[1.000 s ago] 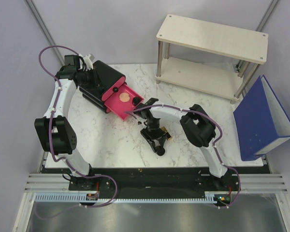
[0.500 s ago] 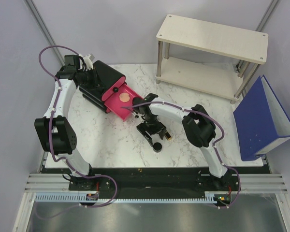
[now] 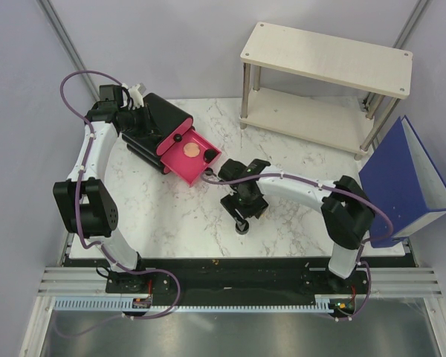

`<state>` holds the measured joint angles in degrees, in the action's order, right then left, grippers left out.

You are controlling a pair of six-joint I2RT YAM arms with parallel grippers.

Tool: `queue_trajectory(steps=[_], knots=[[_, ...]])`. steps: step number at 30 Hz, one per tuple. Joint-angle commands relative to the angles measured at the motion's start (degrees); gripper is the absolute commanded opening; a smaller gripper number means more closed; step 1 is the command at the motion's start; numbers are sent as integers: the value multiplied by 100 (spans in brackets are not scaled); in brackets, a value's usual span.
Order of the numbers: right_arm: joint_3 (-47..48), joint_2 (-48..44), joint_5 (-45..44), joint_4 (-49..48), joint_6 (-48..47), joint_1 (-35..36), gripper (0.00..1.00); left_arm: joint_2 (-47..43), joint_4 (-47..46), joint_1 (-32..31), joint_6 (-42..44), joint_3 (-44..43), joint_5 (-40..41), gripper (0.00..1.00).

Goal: Organize the makeup

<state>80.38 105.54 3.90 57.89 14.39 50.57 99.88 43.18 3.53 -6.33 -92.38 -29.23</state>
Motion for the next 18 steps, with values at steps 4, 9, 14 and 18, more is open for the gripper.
queue_trajectory(steps=[4,9,14,18], knots=[[-1058,-613,-241,-1674,257,111,73,559,1307,7,413,493,647,21],[-1130,-376,-118,-2123,213,111,72,559,1316,-1,413,502,621,21],[-884,98,-12,-2168,29,120,72,559,1316,-1,413,502,612,22],[-603,274,58,-2107,2,120,71,542,1316,-1,422,510,638,22]])
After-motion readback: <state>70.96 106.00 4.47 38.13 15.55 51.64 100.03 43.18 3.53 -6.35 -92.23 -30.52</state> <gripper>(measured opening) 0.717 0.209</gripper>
